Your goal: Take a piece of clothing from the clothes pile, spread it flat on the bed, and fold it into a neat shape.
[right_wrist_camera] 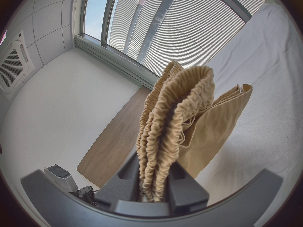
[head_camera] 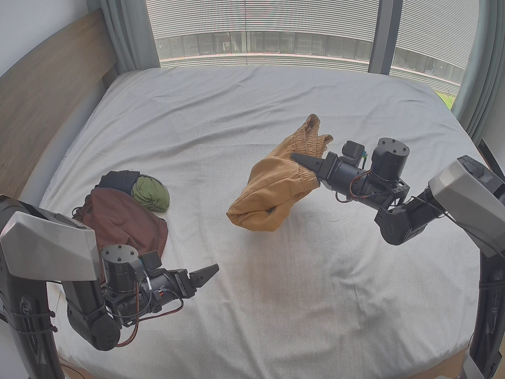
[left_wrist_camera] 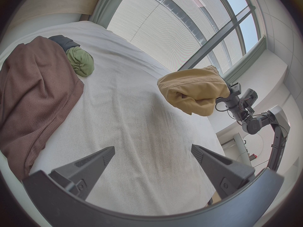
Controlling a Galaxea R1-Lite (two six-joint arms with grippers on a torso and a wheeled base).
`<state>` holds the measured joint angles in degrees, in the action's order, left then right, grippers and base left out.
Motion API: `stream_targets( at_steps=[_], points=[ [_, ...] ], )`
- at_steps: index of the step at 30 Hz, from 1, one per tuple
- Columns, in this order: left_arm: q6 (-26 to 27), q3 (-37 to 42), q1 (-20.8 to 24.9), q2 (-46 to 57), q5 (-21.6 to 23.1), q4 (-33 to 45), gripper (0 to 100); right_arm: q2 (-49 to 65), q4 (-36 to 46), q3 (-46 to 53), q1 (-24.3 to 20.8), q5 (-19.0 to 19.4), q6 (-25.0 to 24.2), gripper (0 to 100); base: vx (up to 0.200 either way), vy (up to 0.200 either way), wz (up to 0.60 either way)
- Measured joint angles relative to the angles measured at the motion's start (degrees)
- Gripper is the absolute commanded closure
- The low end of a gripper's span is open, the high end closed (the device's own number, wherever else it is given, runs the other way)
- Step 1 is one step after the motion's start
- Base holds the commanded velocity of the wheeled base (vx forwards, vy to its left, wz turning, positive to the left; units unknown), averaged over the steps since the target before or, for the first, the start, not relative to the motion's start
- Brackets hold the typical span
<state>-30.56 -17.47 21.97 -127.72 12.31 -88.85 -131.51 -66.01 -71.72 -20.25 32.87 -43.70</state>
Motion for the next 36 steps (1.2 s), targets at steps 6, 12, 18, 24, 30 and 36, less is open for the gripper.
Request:
stream_targets(
  at_steps=[6,12,18,24,30,36],
  points=[
    [0.0,0.0,-0.2,0.0,0.0,0.0,0,-2.9,3.7,-5.8,0.4,0.0,0.0,100,0.0,0.0,0.0],
    [-0.1,0.1,-0.3,-0.1,0.0,0.0,0,-5.1,6.6,-10.9,0.5,0.0,0.1,100,0.0,0.0,0.0],
    [-0.1,0.2,-0.3,-0.2,0.0,0.0,0,-7.3,11.3,-17.9,-0.2,0.0,0.2,100,0.0,0.0,0.0],
    [-0.1,0.4,-0.5,-0.3,0.0,0.0,0,-10.2,15.5,-24.7,-1.4,-0.1,0.4,100,0.0,0.0,0.0],
    [-0.1,0.4,-0.6,-0.3,0.0,0.0,0,-16.4,15.9,-27.0,-0.9,-0.2,3.7,100,0.0,0.0,0.0],
    [-0.1,0.5,-0.7,-0.5,0.0,0.0,0,-22.4,13.6,-24.9,2.6,-0.5,7.5,100,0.0,0.0,0.0]
  ],
)
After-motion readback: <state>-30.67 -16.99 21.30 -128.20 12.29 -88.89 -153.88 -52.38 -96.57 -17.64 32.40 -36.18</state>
